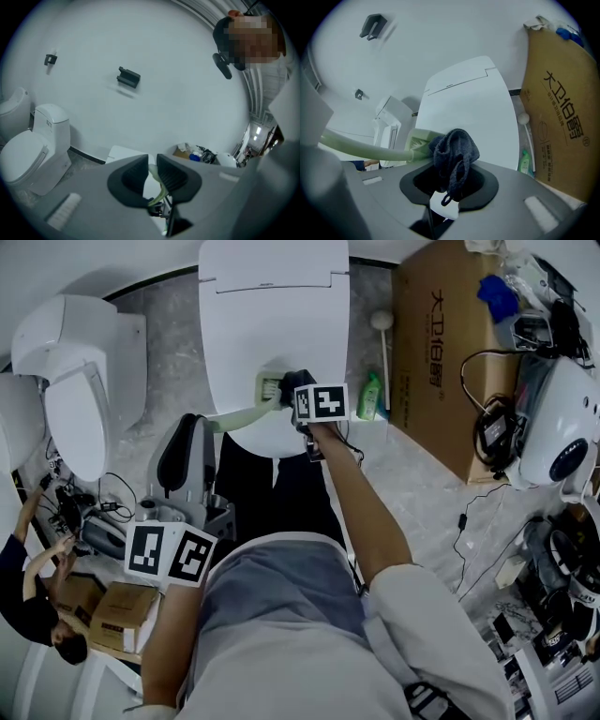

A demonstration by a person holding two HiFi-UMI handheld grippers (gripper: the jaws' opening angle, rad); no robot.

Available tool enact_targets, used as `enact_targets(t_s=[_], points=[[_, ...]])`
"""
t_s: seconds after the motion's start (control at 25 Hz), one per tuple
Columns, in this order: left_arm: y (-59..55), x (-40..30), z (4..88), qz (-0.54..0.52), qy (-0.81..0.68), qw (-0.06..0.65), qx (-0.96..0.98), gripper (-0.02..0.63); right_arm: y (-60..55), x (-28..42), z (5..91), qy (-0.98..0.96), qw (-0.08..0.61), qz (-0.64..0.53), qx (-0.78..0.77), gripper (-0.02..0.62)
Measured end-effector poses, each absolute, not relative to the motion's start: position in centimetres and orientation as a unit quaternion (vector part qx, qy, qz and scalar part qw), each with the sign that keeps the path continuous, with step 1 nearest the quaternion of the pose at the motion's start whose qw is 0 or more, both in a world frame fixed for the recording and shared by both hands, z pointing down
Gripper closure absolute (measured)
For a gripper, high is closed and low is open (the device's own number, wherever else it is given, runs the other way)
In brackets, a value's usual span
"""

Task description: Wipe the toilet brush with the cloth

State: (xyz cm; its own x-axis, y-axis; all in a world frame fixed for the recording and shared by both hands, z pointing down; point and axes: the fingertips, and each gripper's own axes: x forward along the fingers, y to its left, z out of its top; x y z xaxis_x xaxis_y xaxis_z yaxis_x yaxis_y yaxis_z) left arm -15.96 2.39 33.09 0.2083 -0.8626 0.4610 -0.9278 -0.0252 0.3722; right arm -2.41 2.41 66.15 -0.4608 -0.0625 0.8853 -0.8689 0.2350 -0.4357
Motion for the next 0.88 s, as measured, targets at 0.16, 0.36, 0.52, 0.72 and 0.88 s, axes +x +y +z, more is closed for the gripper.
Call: enact_targets(t_s=[0.16,0.36,0.52,0.72,0.88], points=[[2.4,-15.9,33.0,0.054,-0.629,0.305,0.713,0.606,2.0,-2.3,65.3,-0.682,0.372,0.516,0.36,0.502],[2.5,-15.9,32.9,0.053,-0.632,0.304,0.711,0.606,1.5,-3.8,62.9,-0.701,0.318,0.544,0.334,0.502],[2.4,-15.7,33.0,0.051,-0.633,0.303,0.711,0.606,1.9,-4.0,62.5,-0.707,0.299,0.554,0.323,0.502],[2.2,-15.8,33.0,0.053,-0.634,0.304,0.709,0.606,2.2,-3.7,64.7,-0.7,0.319,0.55,0.324,0.503],[2.3,-15.8,33.0,0.055,-0.634,0.302,0.71,0.606,2.3,-2.4,65.6,-0.697,0.344,0.535,0.331,0.503]])
